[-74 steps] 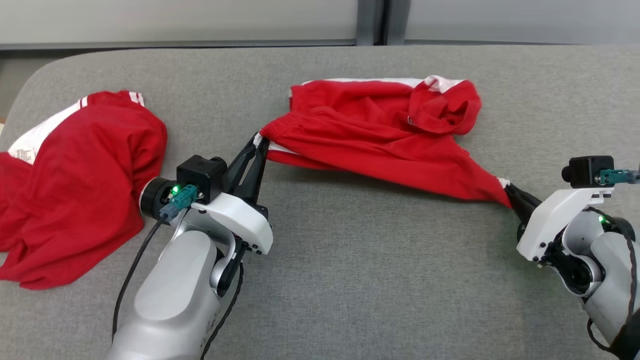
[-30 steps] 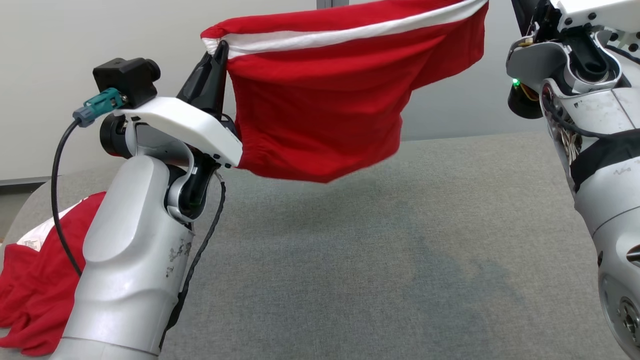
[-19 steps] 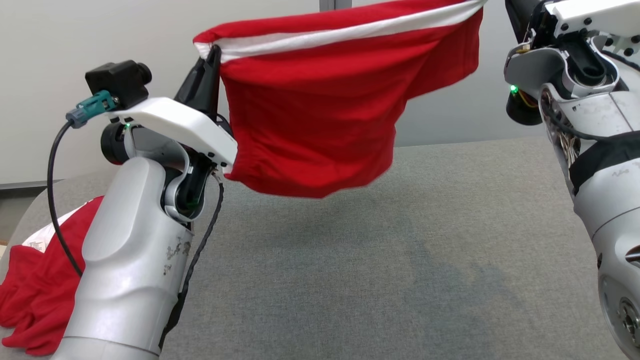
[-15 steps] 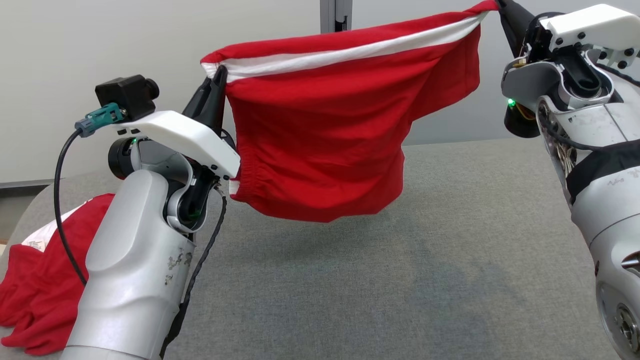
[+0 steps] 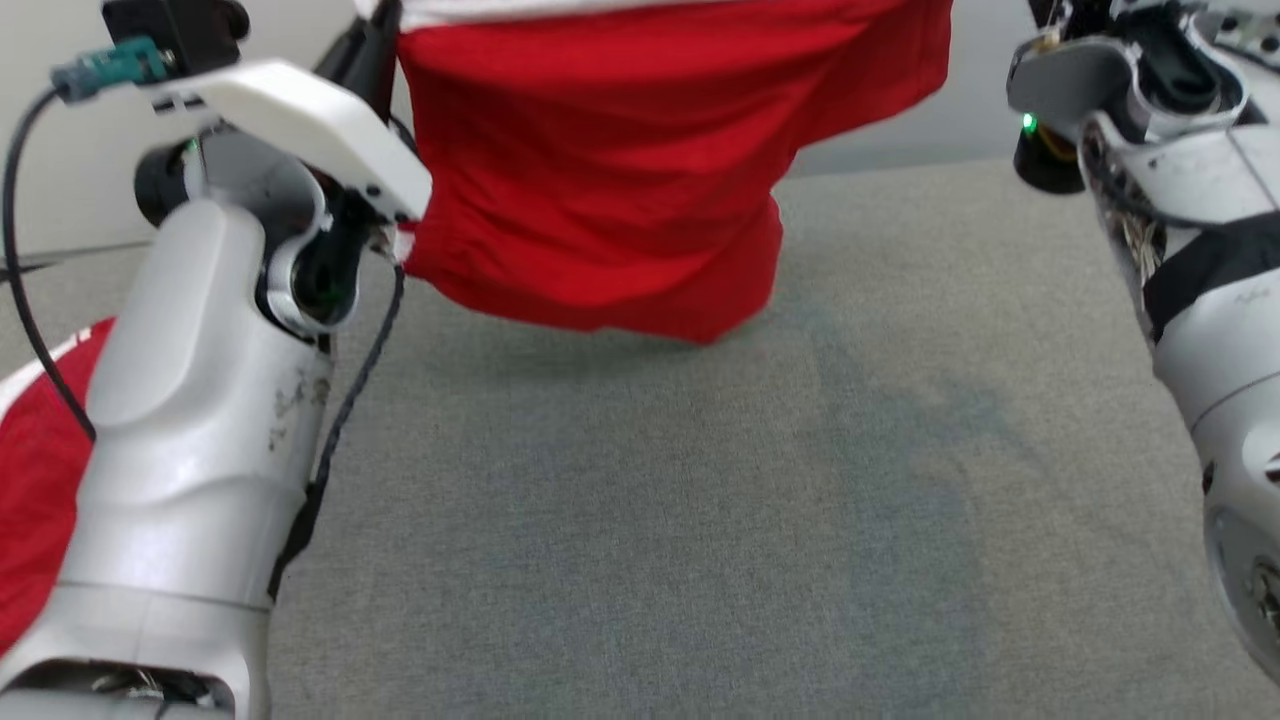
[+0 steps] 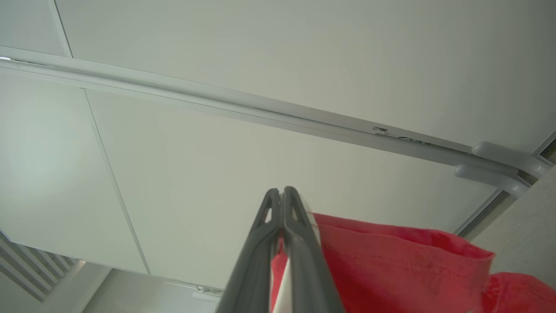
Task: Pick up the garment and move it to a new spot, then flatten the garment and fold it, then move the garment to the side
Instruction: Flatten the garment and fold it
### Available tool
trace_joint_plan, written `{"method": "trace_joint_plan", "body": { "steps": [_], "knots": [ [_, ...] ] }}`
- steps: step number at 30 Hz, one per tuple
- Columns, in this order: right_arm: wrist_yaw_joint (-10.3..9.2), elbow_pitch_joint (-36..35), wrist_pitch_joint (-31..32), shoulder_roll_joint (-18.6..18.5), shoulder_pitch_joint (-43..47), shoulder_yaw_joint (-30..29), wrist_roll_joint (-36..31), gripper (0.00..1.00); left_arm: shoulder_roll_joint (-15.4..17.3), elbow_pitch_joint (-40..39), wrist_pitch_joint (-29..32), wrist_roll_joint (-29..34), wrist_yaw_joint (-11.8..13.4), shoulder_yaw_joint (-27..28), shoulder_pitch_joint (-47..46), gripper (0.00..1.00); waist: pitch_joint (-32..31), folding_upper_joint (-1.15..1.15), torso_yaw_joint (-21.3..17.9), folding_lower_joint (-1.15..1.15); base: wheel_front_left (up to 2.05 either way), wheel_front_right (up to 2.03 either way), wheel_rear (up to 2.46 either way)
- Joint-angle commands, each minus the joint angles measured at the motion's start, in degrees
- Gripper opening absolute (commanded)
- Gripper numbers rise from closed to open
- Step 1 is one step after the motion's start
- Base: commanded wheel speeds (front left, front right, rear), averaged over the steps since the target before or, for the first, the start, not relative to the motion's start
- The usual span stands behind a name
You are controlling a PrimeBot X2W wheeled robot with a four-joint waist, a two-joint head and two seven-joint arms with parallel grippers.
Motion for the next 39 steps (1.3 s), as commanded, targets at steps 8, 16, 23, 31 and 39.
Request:
{"method": "trace_joint_plan", "body": {
  "steps": [8,16,23,31,39],
  "knots": [
    [0.04,-2.7,-5.9,0.6,-13.0,-1.6,0.4,0.0,1.3,6.1,-3.7,1.7,1.5,1.8,-16.9,0.0,17.5,0.0,-4.1,0.0,0.0,0.0,0.0],
    [0.04,-10.4,-11.5,1.3,-15.6,-2.3,-0.2,0.0,1.1,15.2,-14.6,4.0,0.5,2.0,-30.1,0.0,26.0,0.0,-6.0,0.0,0.0,0.0,0.0],
    [0.04,-10.6,-11.4,2.2,-8.6,-1.2,0.2,0.0,-0.9,25.9,-19.3,4.3,-2.6,-0.3,-29.6,0.0,30.3,0.0,-5.8,0.0,0.0,0.0,0.0],
    [0.04,-6.3,-8.3,0.5,0.2,0.3,-0.8,0.0,-1.9,30.4,-21.7,6.3,-5.3,-5.8,-21.4,0.0,27.7,0.0,-3.4,0.0,0.0,0.0,0.0],
    [0.04,-3.0,-4.0,-2.7,7.3,1.9,-2.1,0.0,-1.9,30.1,-22.0,7.4,-5.5,-14.8,-11.1,0.0,22.4,0.0,-1.6,0.0,0.0,0.0,0.0]
  ]
}}
